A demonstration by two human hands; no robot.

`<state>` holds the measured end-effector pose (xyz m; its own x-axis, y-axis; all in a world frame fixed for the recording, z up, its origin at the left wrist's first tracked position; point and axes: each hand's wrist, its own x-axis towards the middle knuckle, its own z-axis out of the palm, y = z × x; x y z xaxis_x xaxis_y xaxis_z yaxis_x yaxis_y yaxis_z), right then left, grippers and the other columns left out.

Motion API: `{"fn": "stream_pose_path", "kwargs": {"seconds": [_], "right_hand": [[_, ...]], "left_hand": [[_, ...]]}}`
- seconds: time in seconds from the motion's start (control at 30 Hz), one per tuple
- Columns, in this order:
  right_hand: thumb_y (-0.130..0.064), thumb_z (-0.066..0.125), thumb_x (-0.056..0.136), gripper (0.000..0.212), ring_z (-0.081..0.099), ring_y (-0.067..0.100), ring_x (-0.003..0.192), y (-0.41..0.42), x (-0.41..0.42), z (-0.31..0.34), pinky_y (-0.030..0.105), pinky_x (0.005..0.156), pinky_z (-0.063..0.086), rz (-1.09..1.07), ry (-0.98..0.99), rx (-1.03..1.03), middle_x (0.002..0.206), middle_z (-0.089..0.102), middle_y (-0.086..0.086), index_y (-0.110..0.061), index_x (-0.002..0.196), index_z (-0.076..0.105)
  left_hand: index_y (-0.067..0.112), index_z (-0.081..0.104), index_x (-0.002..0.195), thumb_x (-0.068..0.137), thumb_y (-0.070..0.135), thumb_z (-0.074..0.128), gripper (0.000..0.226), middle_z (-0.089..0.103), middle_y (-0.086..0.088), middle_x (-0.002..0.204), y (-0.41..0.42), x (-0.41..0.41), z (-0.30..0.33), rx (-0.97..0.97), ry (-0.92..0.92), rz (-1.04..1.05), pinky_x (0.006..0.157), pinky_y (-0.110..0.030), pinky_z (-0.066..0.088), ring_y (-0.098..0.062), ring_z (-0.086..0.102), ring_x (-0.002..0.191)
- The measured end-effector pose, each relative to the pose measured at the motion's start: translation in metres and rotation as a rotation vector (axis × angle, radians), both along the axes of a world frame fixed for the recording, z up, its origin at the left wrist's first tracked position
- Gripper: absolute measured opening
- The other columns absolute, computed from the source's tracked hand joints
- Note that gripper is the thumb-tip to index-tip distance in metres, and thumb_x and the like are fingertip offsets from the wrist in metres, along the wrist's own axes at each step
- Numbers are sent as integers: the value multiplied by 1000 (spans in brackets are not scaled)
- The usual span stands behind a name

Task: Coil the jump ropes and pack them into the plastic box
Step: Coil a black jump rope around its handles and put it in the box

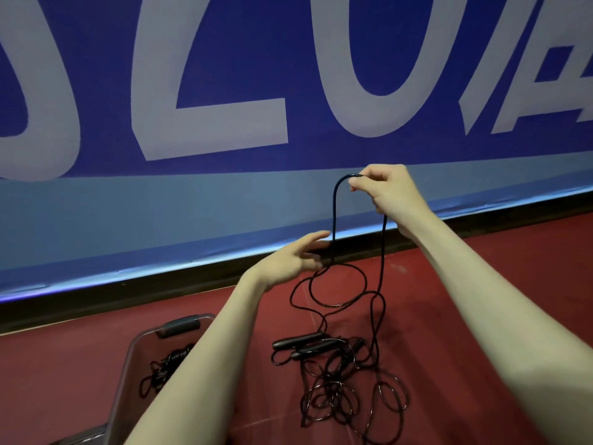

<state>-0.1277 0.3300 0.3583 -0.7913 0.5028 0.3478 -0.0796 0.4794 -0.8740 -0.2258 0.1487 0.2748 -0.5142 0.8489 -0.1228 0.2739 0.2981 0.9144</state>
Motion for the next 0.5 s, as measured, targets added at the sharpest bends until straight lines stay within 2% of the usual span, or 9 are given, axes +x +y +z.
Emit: {"fn": "stream_pose_path", "kwargs": {"seconds": [0.07, 0.17, 0.2, 0.27, 0.3, 0.33, 0.37, 0.43, 0.5], "right_hand": [[-21, 65, 90, 23, 28, 4, 41, 2, 0, -2, 26, 52, 25, 3, 20, -18, 41, 37, -15, -13, 68, 65], [-20, 66, 90, 22, 31, 3, 42, 4, 3, -2, 25, 54, 26, 9, 14, -12, 41, 39, -16, -12, 70, 66], [-20, 66, 90, 21, 32, 3, 42, 5, 5, -2, 25, 54, 25, 24, 2, -3, 41, 39, -16, -11, 71, 67], [-21, 68, 89, 21, 28, 11, 47, 6, 7, -1, 27, 52, 22, 85, -30, 10, 43, 36, -13, -14, 69, 69], [-21, 69, 88, 21, 25, 16, 50, 7, 8, 0, 28, 51, 20, 118, -54, 20, 45, 34, -9, -14, 68, 70], [-20, 70, 87, 20, 24, 17, 51, 7, 8, 0, 29, 51, 20, 141, -77, 35, 46, 32, -6, -14, 68, 70], [-19, 70, 87, 20, 24, 17, 51, 7, 7, -1, 29, 50, 20, 152, -93, 50, 46, 31, -5, -12, 69, 70], [-18, 69, 88, 20, 26, 13, 48, 11, 6, -5, 27, 49, 22, 122, -99, 92, 44, 33, -8, -11, 68, 68], [-19, 69, 87, 23, 30, 7, 44, 20, 4, -11, 26, 49, 27, 51, -113, 177, 42, 36, -11, -13, 65, 65]], "left_hand": [[30, 43, 139, 95, 8, 56, 50, 64, 3, 120, 15, 8, 6, 32, -111, -27, 94, -24, 47, -15, 64, 101], [30, 50, 124, 91, 23, 66, 38, 61, 0, 88, 31, 17, -6, 15, 40, 70, 76, -25, 46, -12, 56, 74], [27, 49, 119, 91, 24, 67, 34, 57, 0, 89, 35, 17, -11, 59, 105, 168, 73, -26, 44, -11, 52, 73], [23, 41, 124, 92, 25, 65, 40, 50, 1, 118, 38, 18, -12, 198, 123, 323, 80, -26, 42, -10, 50, 88], [26, 36, 132, 93, 27, 63, 48, 44, 5, 132, 39, 15, -9, 249, 104, 317, 86, -25, 42, -10, 49, 99], [30, 34, 135, 94, 28, 61, 50, 43, 8, 136, 40, 14, -4, 266, 94, 269, 90, -25, 42, -9, 50, 106], [32, 41, 132, 96, 27, 59, 41, 51, 7, 129, 41, 12, 3, 264, 116, 211, 91, -23, 43, -7, 53, 106], [20, 62, 102, 99, 19, 51, 12, 64, 3, 93, 40, 7, 16, 312, 153, 236, 83, -20, 43, -3, 58, 83], [15, 59, 78, 102, 13, 43, 29, 51, 2, 72, 37, 0, 26, 477, 68, 378, 73, -21, 43, -5, 50, 62]]}}
